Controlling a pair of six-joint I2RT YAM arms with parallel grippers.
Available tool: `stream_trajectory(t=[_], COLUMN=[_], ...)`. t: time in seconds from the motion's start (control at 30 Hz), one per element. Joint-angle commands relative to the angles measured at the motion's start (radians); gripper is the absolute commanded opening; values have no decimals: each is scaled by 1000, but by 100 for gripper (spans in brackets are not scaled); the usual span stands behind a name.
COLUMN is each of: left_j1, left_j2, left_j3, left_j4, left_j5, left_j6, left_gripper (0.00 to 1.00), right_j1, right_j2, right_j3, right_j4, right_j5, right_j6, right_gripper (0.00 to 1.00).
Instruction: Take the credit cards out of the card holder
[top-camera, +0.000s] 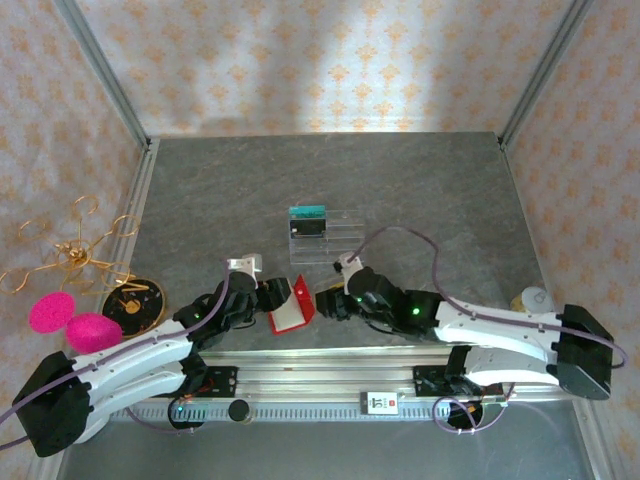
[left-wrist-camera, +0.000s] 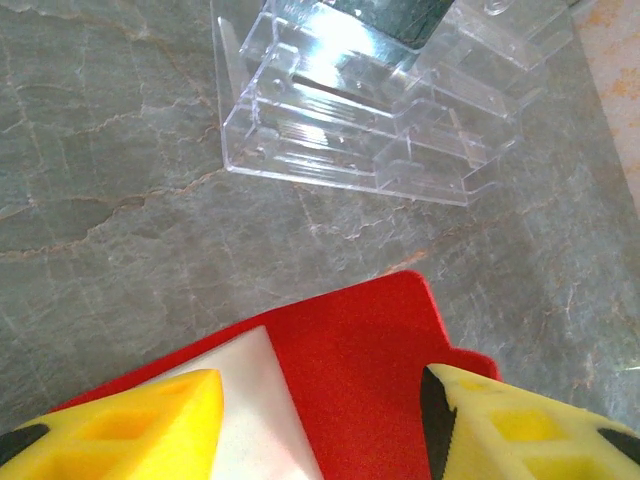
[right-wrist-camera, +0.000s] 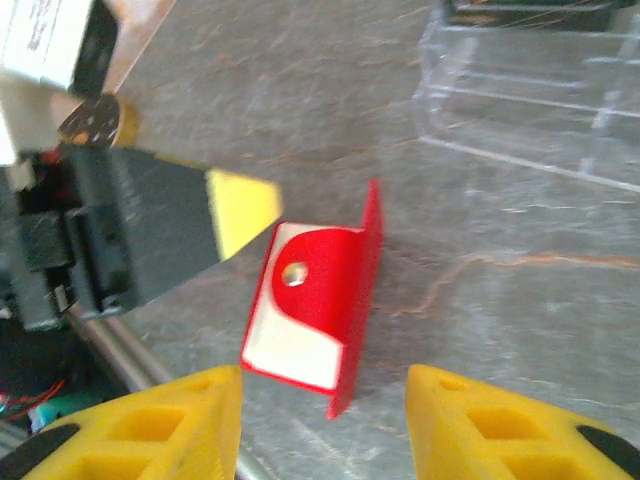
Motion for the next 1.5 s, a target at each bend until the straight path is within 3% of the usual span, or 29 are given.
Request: stream_trajectory(t=[0.0,0.13,0.33,0.4,0.53,0.63,0.7,0.87,1.17,1.47], left_j1=[9,8,8,8,9,8,9,8,7,-6], left_j2=[-26,-46,-57,-60,-63,-52,-37,50,221,327], left_j3=[54,44,31,30,13,-10,-24,-61,-43,-34], left_j4=[-47,-61,-65,-69,-61,-38,-19,78,134,179], left_j5=[-43,-40,-32,-30,-14,1,10,50,51,55], left_j6=[31,20,10,13,5,-5,-7,-28,-8,14], left_gripper=[56,57,57,58,58,59,55,32,24,22], right_j1=[52,51,45,34,-20,-58,-72,-78,-79,-81], right_j2=[99,223,381,406,365,314,293,277,279,282], right_j3=[67,113,145,131,45,-26,-61,-110,-141,-146], right_j4=[-37,-47,-7,16,103,131,128,105,71,58], right_j5=[54,214,180,167,119,123,138,181,232,252], right_j6=[-30,-12,-22,-3,64,129,170,236,293,305], right_gripper=[49,59,59,51,15,0,0,0,0,11])
